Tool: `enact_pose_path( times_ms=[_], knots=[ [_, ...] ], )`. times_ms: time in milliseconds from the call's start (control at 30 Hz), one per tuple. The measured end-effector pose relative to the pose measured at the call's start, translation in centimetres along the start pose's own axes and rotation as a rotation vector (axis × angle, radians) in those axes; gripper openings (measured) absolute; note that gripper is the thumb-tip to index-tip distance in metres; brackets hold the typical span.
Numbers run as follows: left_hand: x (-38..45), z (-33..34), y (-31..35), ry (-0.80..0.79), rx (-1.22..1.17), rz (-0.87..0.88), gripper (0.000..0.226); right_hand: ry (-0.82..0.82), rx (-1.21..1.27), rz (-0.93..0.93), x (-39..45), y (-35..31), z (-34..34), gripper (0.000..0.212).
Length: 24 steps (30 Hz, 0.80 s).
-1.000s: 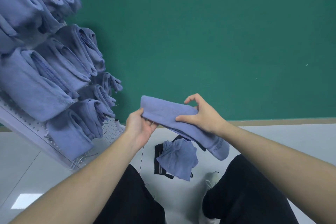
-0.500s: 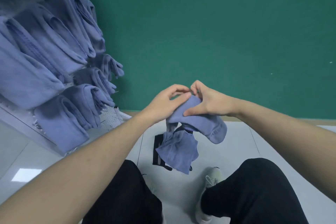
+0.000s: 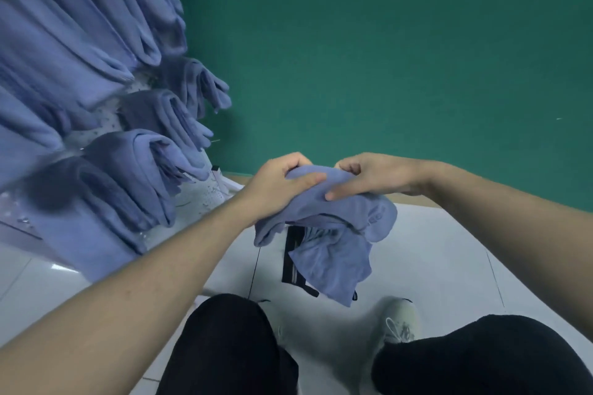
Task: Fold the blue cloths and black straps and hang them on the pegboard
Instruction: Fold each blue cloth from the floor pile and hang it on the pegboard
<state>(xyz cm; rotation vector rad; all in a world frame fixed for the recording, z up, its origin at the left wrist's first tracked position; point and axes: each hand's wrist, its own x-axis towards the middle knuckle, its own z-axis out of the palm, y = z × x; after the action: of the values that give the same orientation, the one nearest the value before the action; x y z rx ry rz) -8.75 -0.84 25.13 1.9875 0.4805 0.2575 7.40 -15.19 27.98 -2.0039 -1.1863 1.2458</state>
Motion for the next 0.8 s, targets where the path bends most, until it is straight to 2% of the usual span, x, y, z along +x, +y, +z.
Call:
enact_pose_path(
  times_ms=[100,167,233,400,500,567,700,800],
  knots=[
    [0.7,-0.4,-3.2,0.072,-0.122,-0.068,0.016,-0.115,0.070,0.026,2.6,1.0,-0.5,0.025],
    [1.3,-0.5,-5.2,0.118,-0.187,-0.121,0.018,-0.146,0.075,0.037,4.6,1.8,-0.9,0.023],
    [2.0,-0.6,-7.1,0.133,-0.244,-0.177,0.019,-0.108,0.088,0.035,6.9,2.4,-1.0,0.020],
    [4.4,-1.7,-10.2,0.062,-0.485,-0.309,0.031,-0.020,0.188,-0.058,13.0,2.5,-1.4,0.015],
    [5.9,-1.9,-11.7,0.068,-0.547,-0.330,0.014,-0.016,0.154,-0.096,16.5,2.0,-1.9,0.014],
    [6.7,-2.0,-12.8,0.167,-0.525,-0.327,0.005,-0.029,0.147,-0.126,18.6,1.5,-2.2,0.002],
    [8.1,-2.6,-15.2,0.475,-0.532,-0.300,0.010,0.015,0.209,-0.202,23.3,1.0,-2.2,0.018],
    [9.1,-2.5,-16.8,0.632,-0.548,-0.303,0.018,0.070,0.068,-0.299,26.8,0.7,-1.3,0.018]
  ],
)
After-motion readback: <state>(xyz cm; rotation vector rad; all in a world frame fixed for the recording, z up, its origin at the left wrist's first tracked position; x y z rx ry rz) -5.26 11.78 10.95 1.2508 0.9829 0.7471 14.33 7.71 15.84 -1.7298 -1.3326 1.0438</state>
